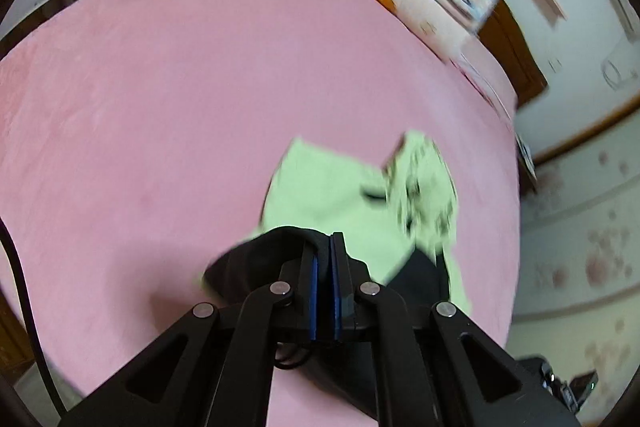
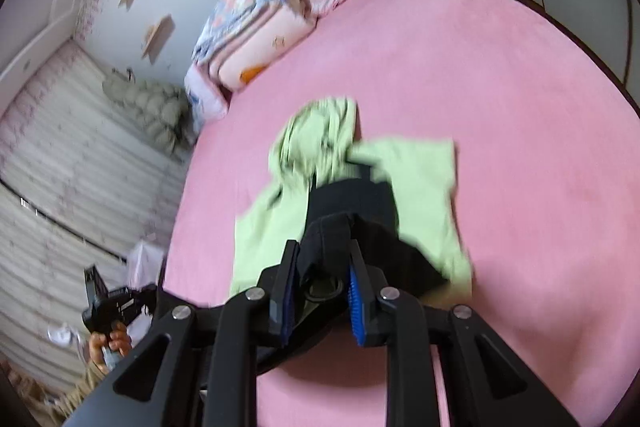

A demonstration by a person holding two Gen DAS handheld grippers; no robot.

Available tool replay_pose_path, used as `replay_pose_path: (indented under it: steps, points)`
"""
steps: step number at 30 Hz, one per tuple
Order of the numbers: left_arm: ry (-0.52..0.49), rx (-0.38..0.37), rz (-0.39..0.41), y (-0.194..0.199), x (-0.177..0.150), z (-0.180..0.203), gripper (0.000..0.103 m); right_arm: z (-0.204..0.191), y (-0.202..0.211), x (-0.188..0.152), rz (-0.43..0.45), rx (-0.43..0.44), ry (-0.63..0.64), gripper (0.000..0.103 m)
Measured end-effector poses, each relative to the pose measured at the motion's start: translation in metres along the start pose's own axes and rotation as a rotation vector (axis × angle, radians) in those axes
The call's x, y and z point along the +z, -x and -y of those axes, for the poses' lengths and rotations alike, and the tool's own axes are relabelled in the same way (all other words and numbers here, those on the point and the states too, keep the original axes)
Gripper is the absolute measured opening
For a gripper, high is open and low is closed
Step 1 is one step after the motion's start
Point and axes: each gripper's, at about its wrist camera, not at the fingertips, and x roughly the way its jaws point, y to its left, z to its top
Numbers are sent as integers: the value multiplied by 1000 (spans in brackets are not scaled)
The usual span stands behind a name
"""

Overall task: Fold large clothes
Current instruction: 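Grasp the black hem with both tools, then lift the hem with both tools and fold it toward the hood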

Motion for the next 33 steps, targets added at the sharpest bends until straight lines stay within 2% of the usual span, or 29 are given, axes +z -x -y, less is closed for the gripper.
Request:
replay_pose_path:
  steps: [2, 3, 4, 5, 6, 7, 8, 10, 13, 17, 20, 25, 31, 33]
  points:
    - [36, 50, 30, -41, 25, 12, 8, 12, -37, 34, 1, -50, -25, 22]
    - [44, 81, 33, -55, 29, 11, 12, 16, -50, 45, -5, -83, -21, 27]
    - [38, 147, 35, -78, 36, 13, 24, 24, -73, 57, -23, -152, -16, 30]
    - [32, 207, 29, -95, 39, 10, 39, 32, -95, 65, -43, -221, -16, 43]
    - [29, 243, 21, -110, 43, 13, 45, 39, -105, 66, -47, -254, -10, 48]
    - [13, 279, 15, -124, 44, 14, 48, 47, -120, 68, -58, -289, -1, 48]
    - [-18, 313, 10, -136, 44, 15, 48, 52, -130, 67, -70, -305, 4, 48]
    - [-87, 329, 6, -156, 46, 16, 48, 61, -150, 63, -98, -325, 21, 48]
    - [-244, 363, -5, -182, 46, 23, 48, 68, -169, 50, -132, -344, 60, 48]
    - [-427, 341, -49, -213, 41, 25, 48, 77, -190, 36, -181, -388, 122, 48]
    - [-528, 287, -78, -224, 42, 23, 48, 79, -202, 33, -180, -421, 164, 48]
    - [-579, 231, -141, -257, 45, 29, 48, 89, -223, 44, -159, -447, 146, 48]
    - [-603, 211, -197, -279, 50, 19, 48, 101, -251, 44, -188, -487, 127, 49]
    - [-615, 233, -186, -280, 50, 16, 31, 104, -250, 42, -174, -474, 117, 50]
